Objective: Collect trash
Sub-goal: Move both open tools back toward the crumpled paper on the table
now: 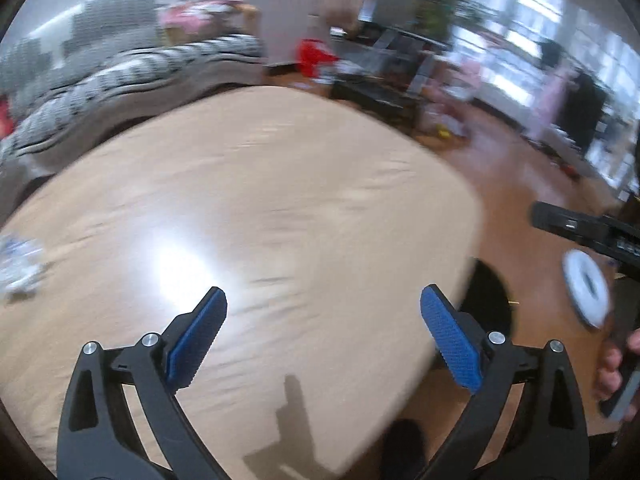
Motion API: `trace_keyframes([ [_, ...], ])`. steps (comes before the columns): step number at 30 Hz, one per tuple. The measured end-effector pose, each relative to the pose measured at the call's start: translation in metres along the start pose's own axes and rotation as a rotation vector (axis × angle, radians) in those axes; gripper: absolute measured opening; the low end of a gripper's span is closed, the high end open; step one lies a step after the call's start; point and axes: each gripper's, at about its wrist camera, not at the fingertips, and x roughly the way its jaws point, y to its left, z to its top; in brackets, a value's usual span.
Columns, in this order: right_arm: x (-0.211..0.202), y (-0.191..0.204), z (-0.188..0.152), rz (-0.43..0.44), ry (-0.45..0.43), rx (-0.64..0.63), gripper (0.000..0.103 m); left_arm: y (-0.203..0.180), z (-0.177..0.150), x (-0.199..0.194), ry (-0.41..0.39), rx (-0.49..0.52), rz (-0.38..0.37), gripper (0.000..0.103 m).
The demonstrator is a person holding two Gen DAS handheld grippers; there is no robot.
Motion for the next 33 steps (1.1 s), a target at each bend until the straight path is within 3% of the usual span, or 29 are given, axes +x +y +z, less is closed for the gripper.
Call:
trace_keyframes([
  [5,0.012,0.095,-0.005,0.086,0.019,-0.149,0.092,0.109,-0.022,-0.046,-0.058,-0.101,0.211,0.095],
  [12,0.034,0.199,-0.016,0.183,0.056,-0.265,0.093,0.211,-0.043,-0.083,-0.079,-0.254,0.342,0.095],
  [15,0.044,0.24,-0.024,0.201,0.076,-0.323,0.093,0.242,-0.048,-0.089,-0.094,-0.308,0.354,0.096],
  [20,0.057,0.279,-0.041,0.222,0.112,-0.385,0.093,0.28,-0.04,-0.065,-0.074,-0.324,0.361,0.096],
  [29,0.083,0.305,-0.049,0.252,0.171,-0.428,0.093,0.33,-0.023,0.0,-0.015,-0.443,0.345,0.096],
  [33,0.093,0.31,-0.051,0.252,0.189,-0.45,0.093,0.336,-0.016,0.013,0.009,-0.411,0.347,0.096],
])
